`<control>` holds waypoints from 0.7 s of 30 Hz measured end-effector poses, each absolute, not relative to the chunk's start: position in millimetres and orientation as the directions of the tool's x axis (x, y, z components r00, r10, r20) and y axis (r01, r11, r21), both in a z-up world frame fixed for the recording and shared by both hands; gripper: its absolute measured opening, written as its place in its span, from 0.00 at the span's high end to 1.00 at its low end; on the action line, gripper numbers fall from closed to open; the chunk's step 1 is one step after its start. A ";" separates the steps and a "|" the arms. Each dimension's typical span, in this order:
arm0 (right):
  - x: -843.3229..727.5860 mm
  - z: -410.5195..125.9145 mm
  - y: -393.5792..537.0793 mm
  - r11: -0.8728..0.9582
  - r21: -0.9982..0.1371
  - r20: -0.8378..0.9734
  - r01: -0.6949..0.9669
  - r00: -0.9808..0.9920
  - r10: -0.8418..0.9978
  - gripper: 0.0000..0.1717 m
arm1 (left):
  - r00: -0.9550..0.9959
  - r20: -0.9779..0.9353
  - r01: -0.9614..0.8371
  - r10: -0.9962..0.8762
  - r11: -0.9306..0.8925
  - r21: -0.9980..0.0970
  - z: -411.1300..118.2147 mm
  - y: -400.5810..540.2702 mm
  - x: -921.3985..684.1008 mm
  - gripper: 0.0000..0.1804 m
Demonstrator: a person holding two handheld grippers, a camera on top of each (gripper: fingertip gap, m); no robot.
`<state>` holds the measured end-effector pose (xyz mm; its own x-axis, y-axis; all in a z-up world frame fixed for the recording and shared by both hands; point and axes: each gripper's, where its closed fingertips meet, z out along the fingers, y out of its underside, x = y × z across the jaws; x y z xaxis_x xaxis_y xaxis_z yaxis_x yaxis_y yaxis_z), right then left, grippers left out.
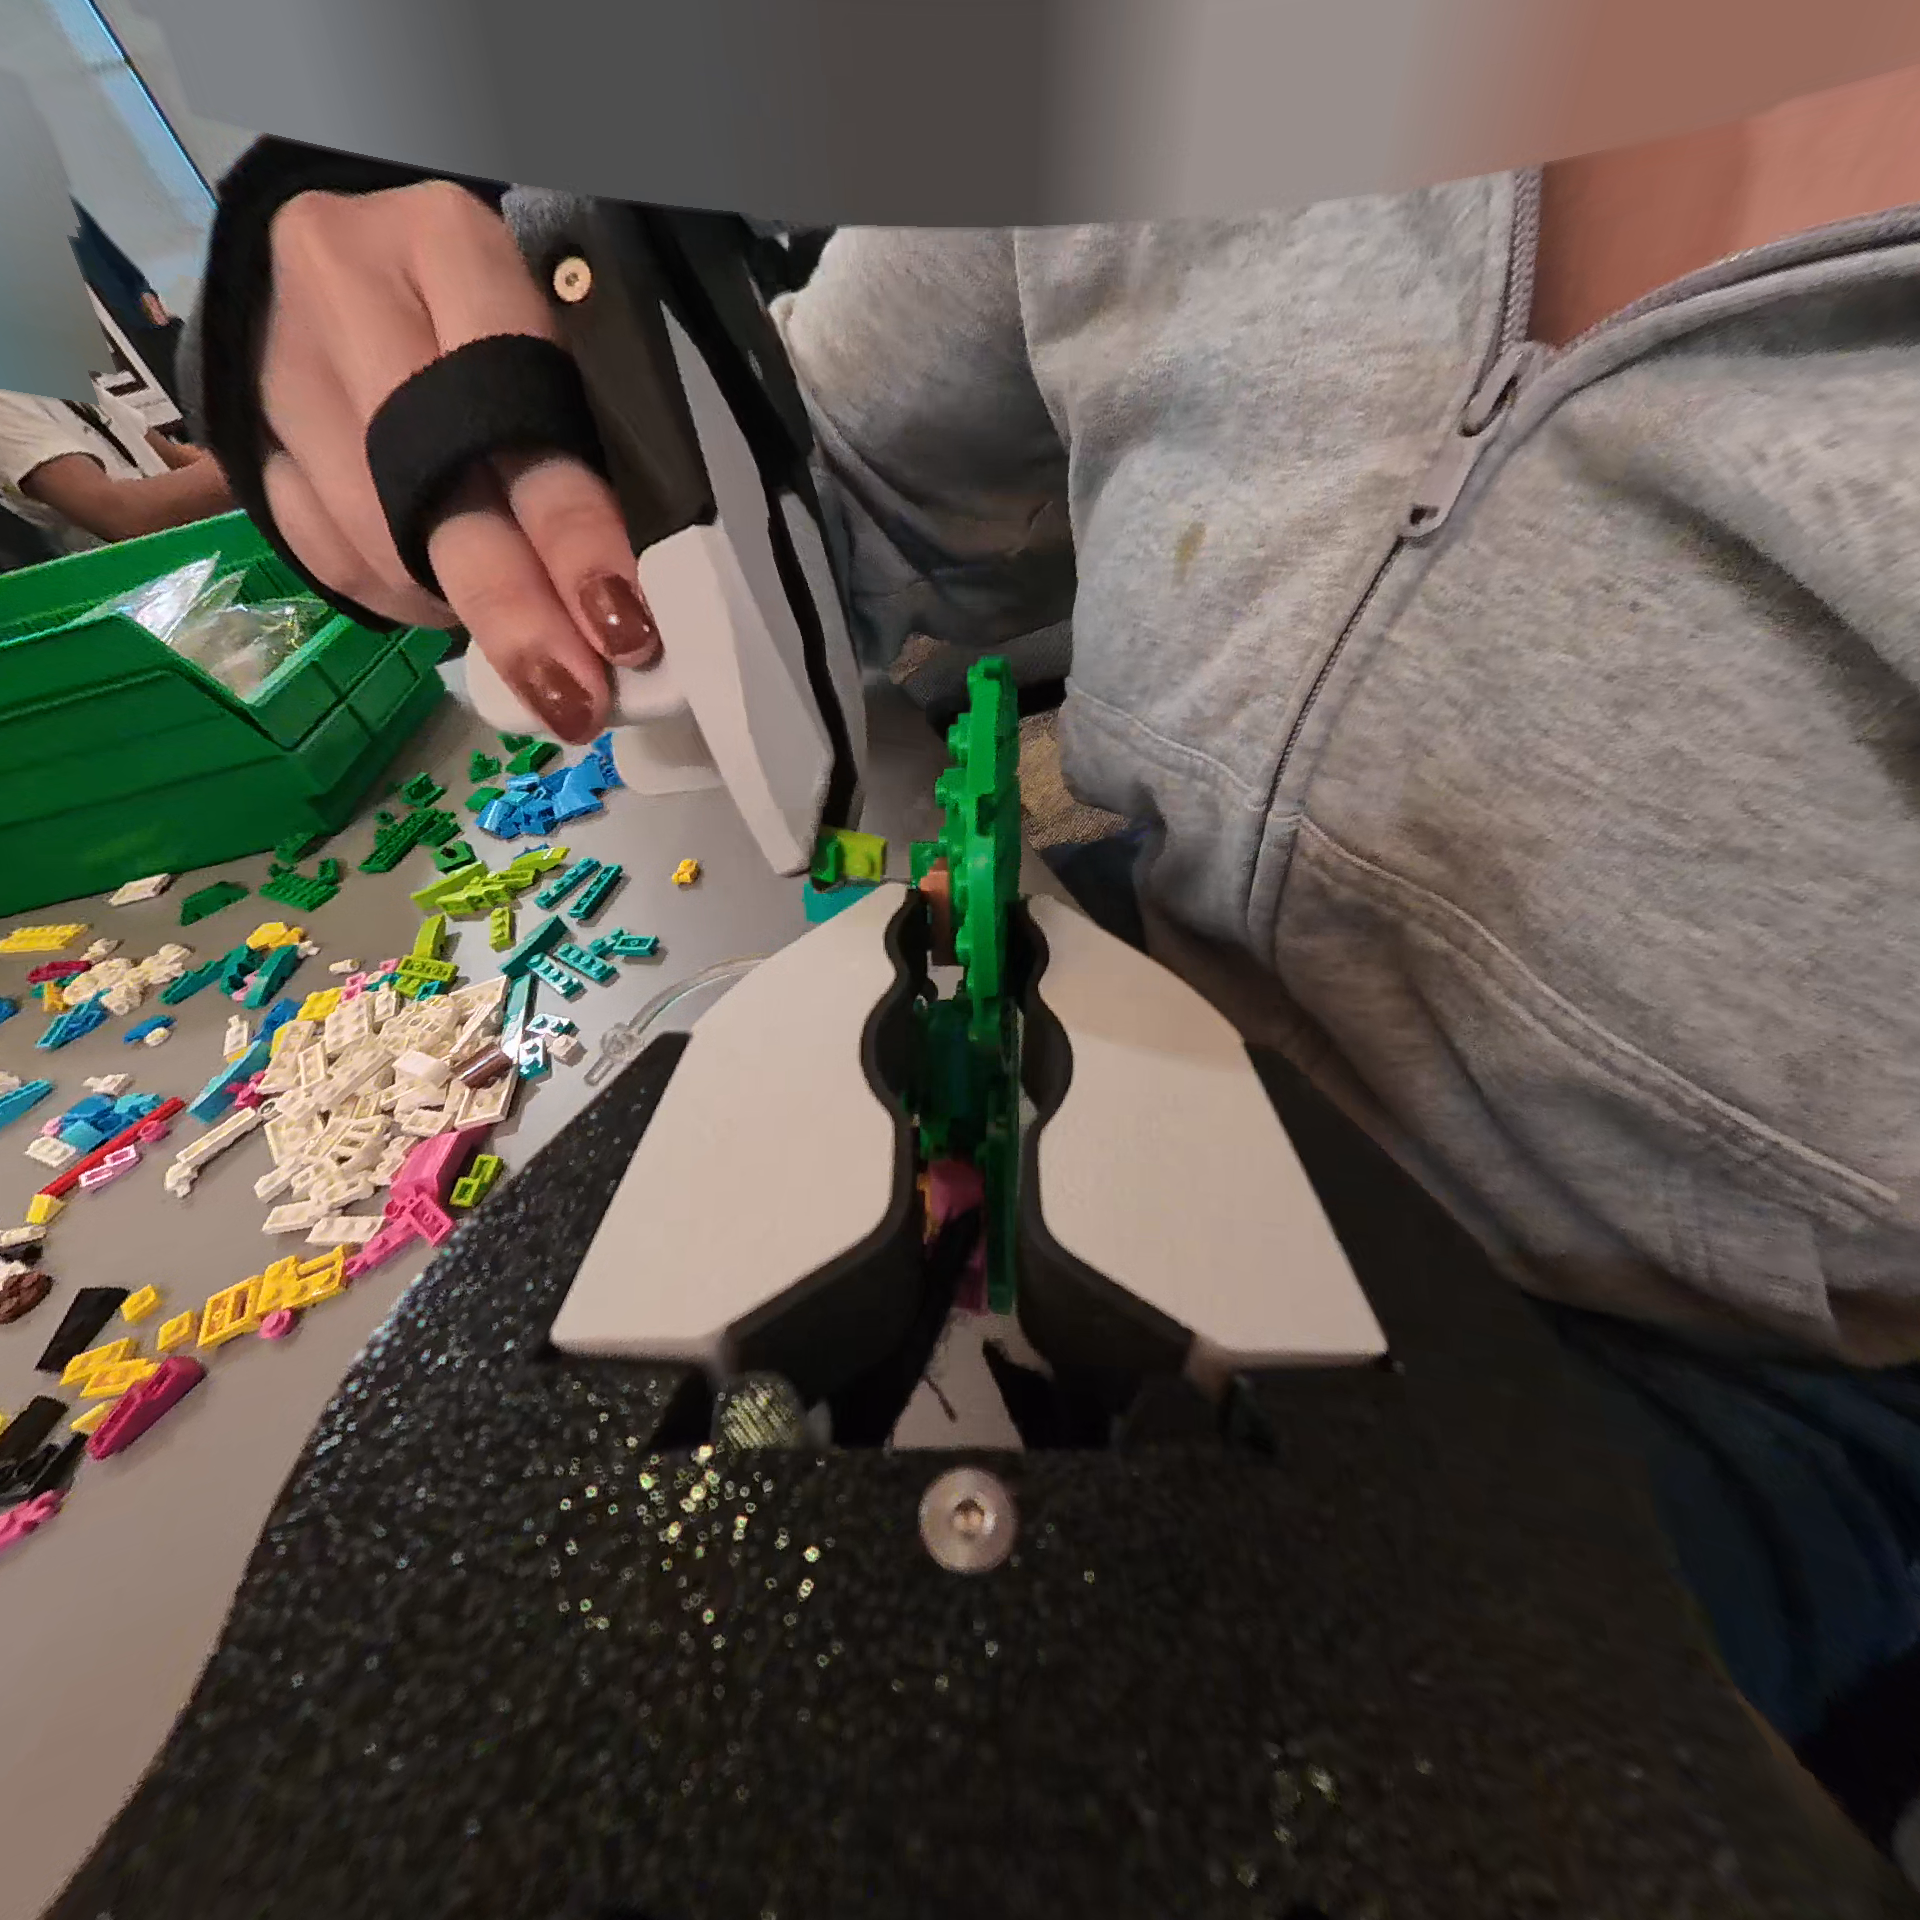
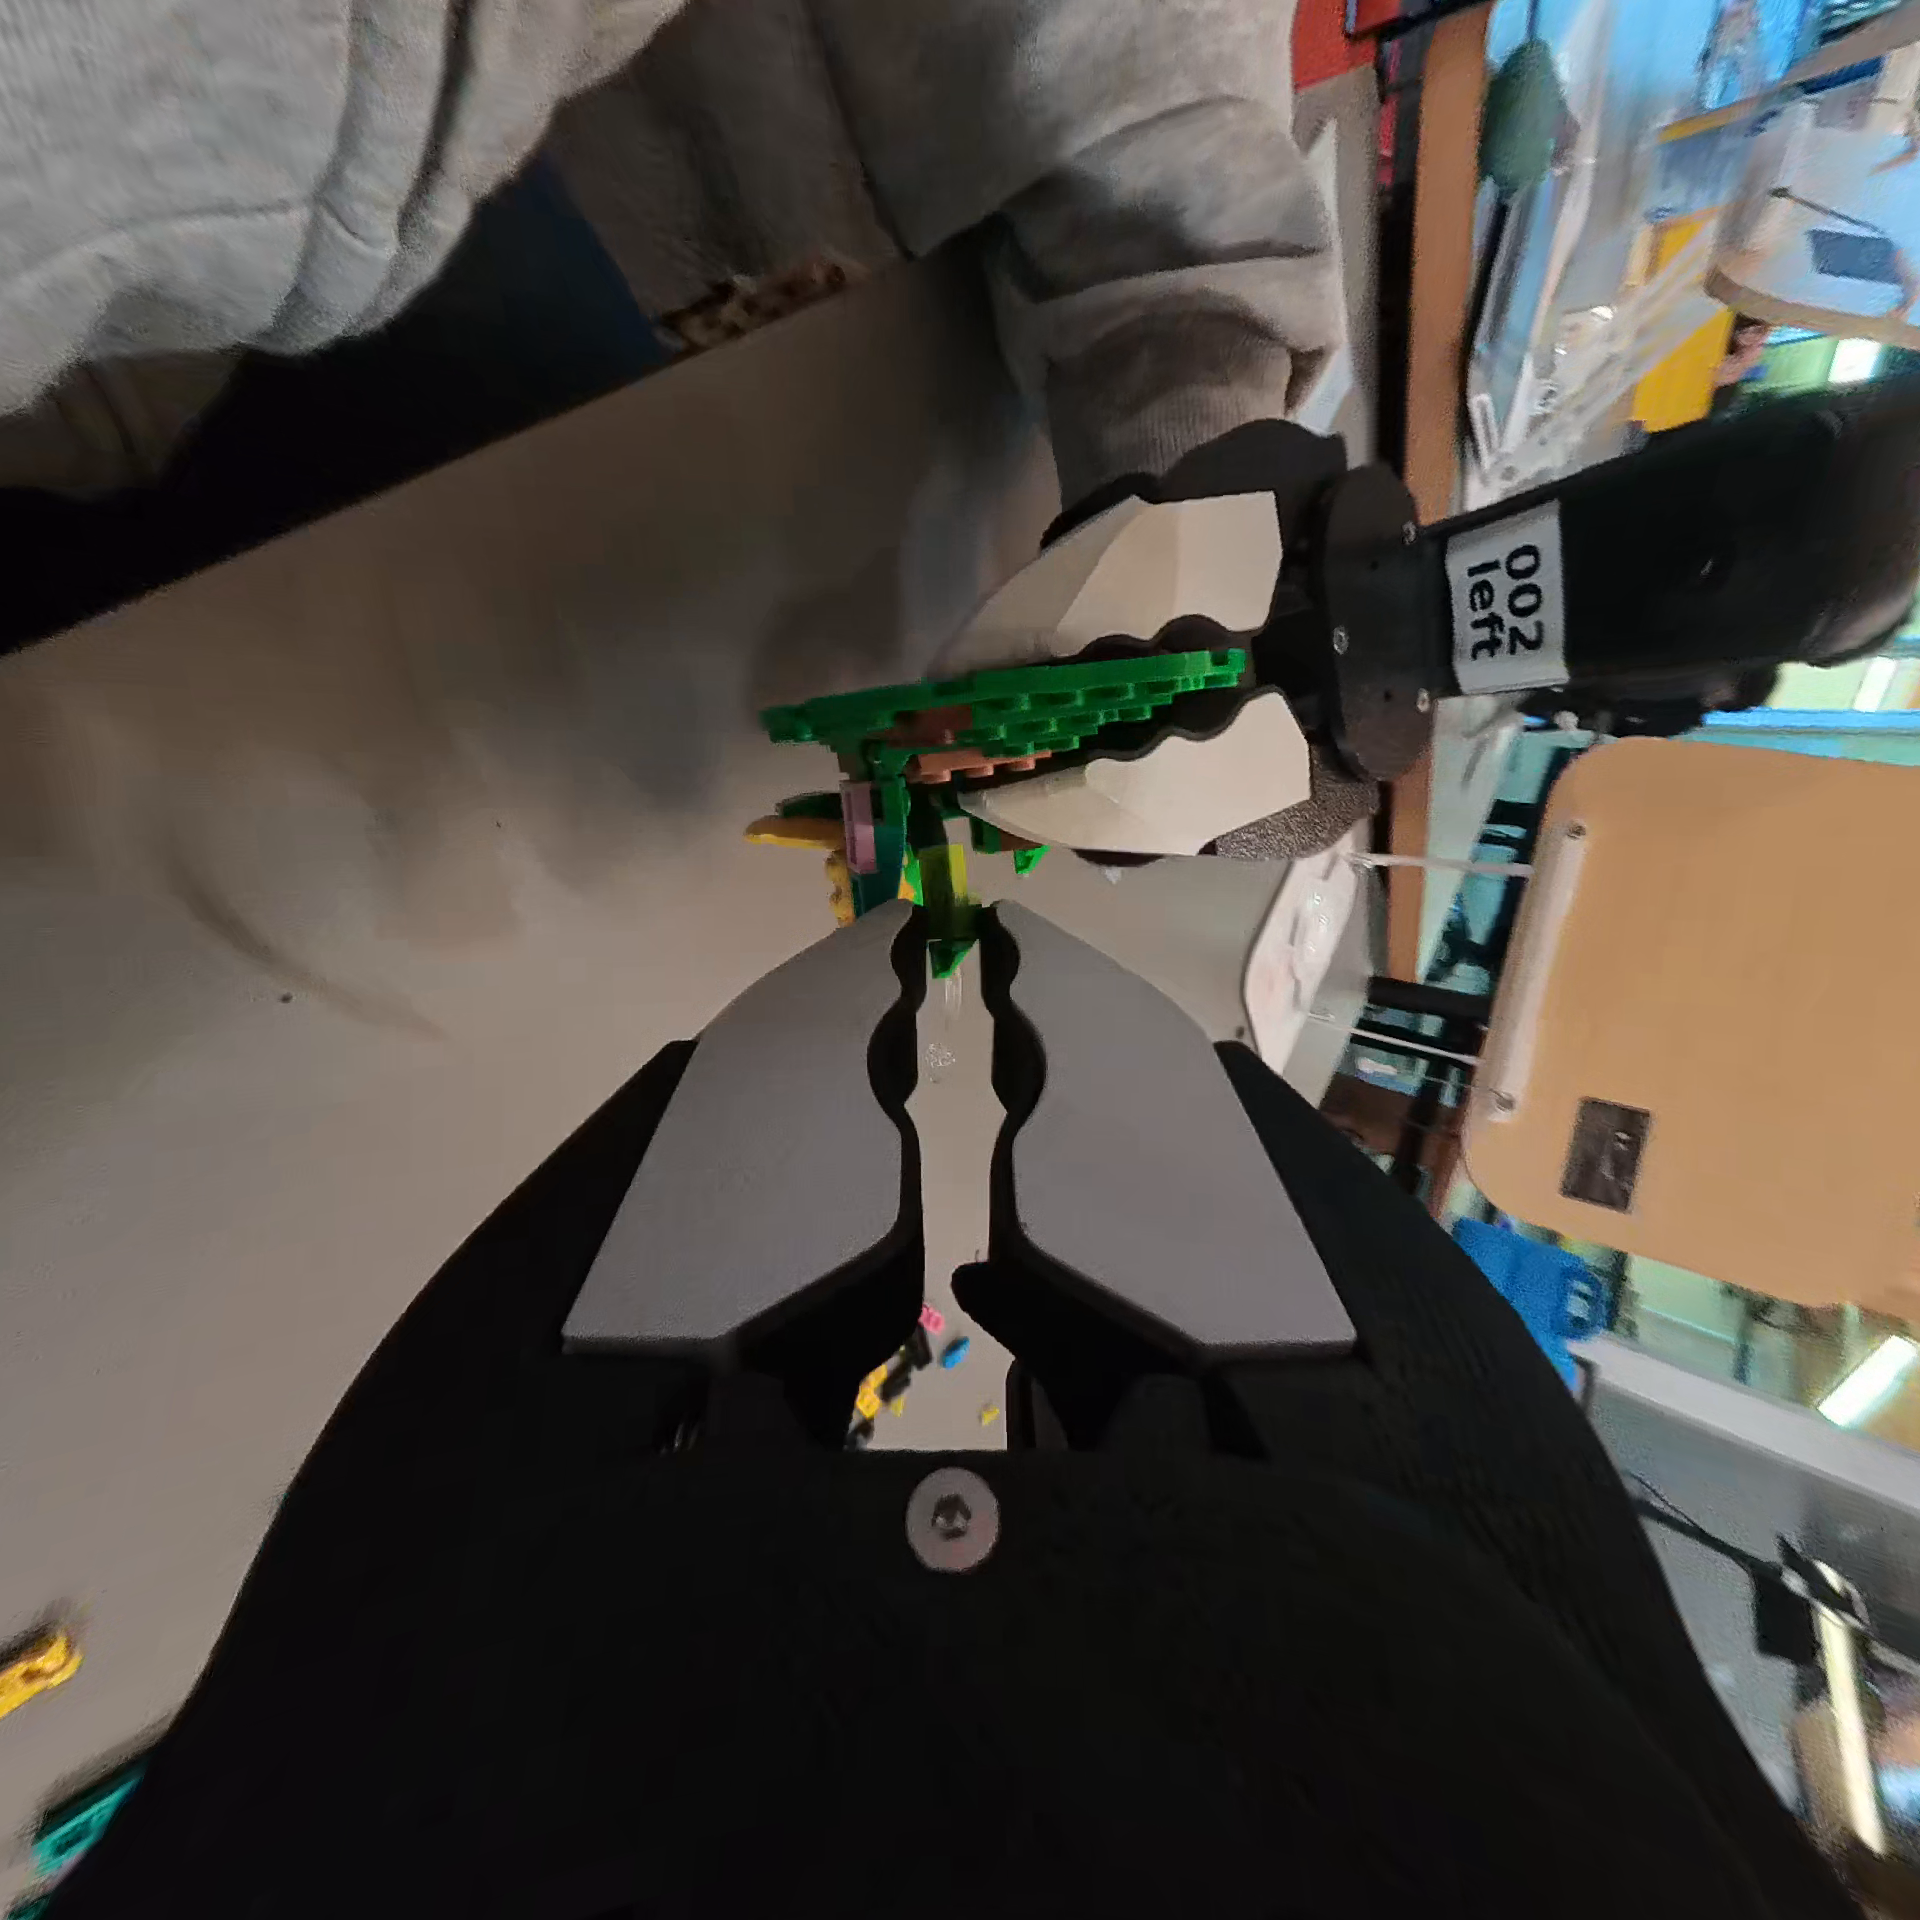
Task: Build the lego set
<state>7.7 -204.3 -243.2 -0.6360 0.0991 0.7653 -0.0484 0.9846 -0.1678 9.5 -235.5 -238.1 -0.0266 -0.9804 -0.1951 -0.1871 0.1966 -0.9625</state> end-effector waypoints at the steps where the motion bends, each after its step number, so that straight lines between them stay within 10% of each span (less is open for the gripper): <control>1: 8.1 -242.4 -206.6 0.983 -0.177 0.747 -0.051 -0.657 0.100 0.96 | -0.030 -0.194 -0.182 -0.980 0.197 -0.963 -237.3 -236.5 9.3 0.91; 21: 8.2 -235.2 -229.2 0.993 -0.062 0.675 -0.103 -0.737 -0.034 0.96 | -0.094 -0.175 -0.104 -0.980 0.185 -0.977 -231.4 -248.5 11.4 0.92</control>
